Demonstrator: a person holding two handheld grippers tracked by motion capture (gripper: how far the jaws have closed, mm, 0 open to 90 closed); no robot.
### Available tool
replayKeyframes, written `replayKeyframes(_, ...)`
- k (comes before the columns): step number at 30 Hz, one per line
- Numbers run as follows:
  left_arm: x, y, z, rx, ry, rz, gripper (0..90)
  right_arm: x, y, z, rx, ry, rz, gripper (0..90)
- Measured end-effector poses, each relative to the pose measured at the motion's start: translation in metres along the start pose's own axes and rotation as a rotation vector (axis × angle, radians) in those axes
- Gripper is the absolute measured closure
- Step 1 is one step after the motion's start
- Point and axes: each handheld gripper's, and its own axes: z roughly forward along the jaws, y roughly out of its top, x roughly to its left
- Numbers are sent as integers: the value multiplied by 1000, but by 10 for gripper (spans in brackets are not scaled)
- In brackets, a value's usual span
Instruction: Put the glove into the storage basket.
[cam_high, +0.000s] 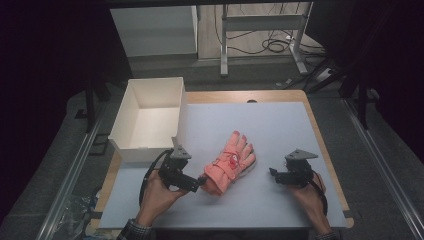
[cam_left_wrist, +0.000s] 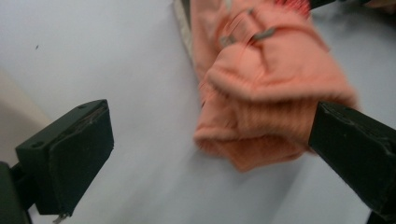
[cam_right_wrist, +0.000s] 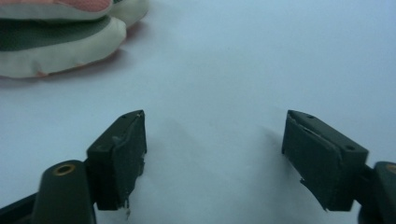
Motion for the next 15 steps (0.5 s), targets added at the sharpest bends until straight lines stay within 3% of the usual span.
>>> replayKeyframes(1, -5, 8, 0, 6, -7, 7, 2, -2, 0, 0, -3, 11, 20, 217)
replayKeyframes(6, -17, 22, 4, 19, -6, 26, 0, -1, -1, 0, -1, 8, 13, 214)
replayKeyframes(12, -39, 39, 20, 35, 6, 70, 0, -2, -1, 1, -2, 11, 13, 213)
replayKeyframes(15, -52, 44, 38, 63, 49, 90, 0, -2, -1, 1, -4, 12, 13, 213)
